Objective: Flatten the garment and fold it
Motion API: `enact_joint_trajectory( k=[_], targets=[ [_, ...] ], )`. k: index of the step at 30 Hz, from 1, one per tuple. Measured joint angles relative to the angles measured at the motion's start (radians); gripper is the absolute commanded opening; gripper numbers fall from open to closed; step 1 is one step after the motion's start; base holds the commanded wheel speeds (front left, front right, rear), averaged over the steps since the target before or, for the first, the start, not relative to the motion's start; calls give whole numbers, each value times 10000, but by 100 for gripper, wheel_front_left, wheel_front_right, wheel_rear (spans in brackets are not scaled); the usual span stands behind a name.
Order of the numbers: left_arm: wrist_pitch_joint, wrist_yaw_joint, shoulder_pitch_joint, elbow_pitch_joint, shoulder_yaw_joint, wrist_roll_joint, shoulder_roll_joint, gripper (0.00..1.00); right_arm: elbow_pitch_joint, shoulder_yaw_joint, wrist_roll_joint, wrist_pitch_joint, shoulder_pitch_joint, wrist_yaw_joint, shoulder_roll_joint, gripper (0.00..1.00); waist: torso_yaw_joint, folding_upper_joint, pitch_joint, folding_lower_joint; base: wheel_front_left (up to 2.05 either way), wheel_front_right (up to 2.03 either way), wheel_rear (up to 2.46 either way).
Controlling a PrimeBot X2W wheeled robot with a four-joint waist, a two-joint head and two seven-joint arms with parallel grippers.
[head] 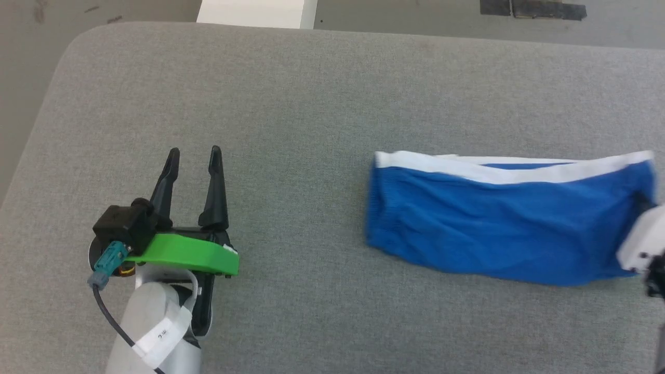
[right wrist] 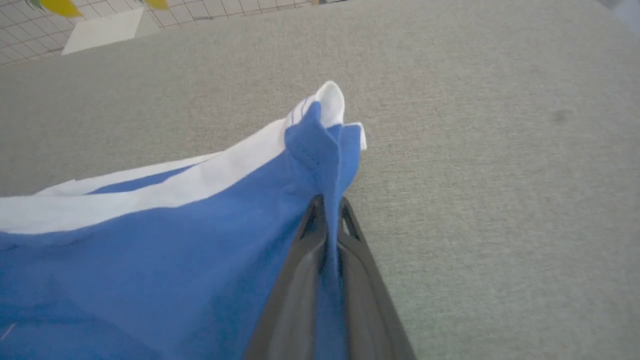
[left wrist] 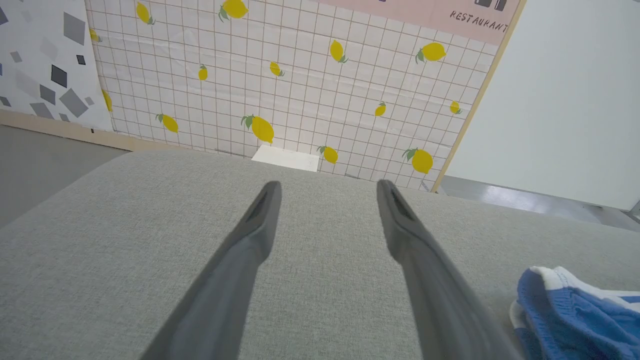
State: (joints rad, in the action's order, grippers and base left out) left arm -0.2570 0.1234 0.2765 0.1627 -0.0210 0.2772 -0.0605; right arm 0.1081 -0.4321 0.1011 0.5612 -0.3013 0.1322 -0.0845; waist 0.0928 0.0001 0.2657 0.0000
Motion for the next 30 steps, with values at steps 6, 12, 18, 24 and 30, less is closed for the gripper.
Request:
enact_joint_trajectory(
  k=[6, 12, 18, 24, 30],
  targets=[
    [0, 2, -134, 54, 48, -33, 23, 100, -1864, 552, -353, 261, 753, -2, -228, 0, 19, 0, -148, 0, 0, 0, 0],
    [0, 2, -205, 73, -21, -33, 35, 100, -4228, 2535, -305, 1189, 1278, -2, -196, 0, -14, 0, -154, 0, 0, 0, 0],
    [0, 4, -197, 67, -127, -31, 44, 100, -4571, 4907, -407, 1781, 1090, -2, -368, 0, -8, 0, -39, 0, 0, 0, 0],
    [0, 4, -121, 69, -322, 44, 56, 100, -3127, 6625, -372, 1854, 21, 0, -554, 0, 152, 0, 104, 0, 0, 0, 0],
    [0, 4, -80, 69, -412, 75, 61, 100, -1267, 7599, -213, 1720, -991, 0, -462, 0, 355, 0, 271, 0, 0, 0, 0]
  ],
)
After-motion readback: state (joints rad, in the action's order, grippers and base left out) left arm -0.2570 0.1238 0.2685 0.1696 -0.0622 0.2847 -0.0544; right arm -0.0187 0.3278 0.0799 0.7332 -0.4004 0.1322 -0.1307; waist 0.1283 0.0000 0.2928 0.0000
